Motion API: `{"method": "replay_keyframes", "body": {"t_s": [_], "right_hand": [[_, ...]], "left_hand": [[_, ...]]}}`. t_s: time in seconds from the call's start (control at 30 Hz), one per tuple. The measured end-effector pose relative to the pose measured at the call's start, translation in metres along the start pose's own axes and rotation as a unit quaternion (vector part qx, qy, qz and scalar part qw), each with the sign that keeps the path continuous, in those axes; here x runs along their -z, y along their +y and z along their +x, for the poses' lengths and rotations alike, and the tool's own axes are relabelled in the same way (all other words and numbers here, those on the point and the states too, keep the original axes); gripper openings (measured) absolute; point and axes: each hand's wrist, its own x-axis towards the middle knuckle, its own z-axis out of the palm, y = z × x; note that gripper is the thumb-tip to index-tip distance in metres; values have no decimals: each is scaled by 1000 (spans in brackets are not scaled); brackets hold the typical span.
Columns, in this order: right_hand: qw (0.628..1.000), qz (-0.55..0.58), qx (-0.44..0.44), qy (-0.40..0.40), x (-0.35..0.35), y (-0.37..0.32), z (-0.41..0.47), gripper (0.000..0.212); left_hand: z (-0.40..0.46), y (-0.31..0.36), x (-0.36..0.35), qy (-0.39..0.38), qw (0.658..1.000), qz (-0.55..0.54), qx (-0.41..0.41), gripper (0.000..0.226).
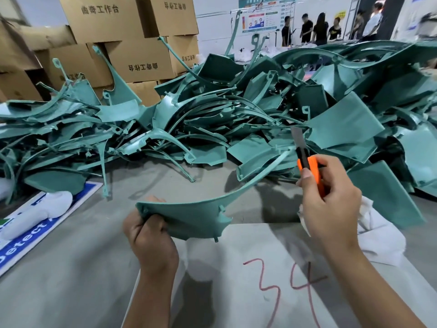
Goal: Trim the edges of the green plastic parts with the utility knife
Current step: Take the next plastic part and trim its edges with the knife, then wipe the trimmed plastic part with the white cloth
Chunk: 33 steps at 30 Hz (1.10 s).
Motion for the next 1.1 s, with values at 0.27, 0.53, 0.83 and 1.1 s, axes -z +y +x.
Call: {"method": "replay_keyframes", "body": {"t_s": [0.27,0.53,0.83,1.1], "right_hand": [[987,-88,-4,-135,-6,1,-6,15],[907,-253,38,-334,-26,-26,-32,34],[913,-398,-66,-52,51,-7,-1,25],[925,-332,-71,-173,51,0,-16,28]], "left_hand": [[0,2,-7,62,972,-69,217,12],[-3,-1,-8,-32,917,-164,362,38],[-11,-5,-9,-52,890,-179,417,54],[-16,-3,-21,-61,894,-200,397,42]]}}
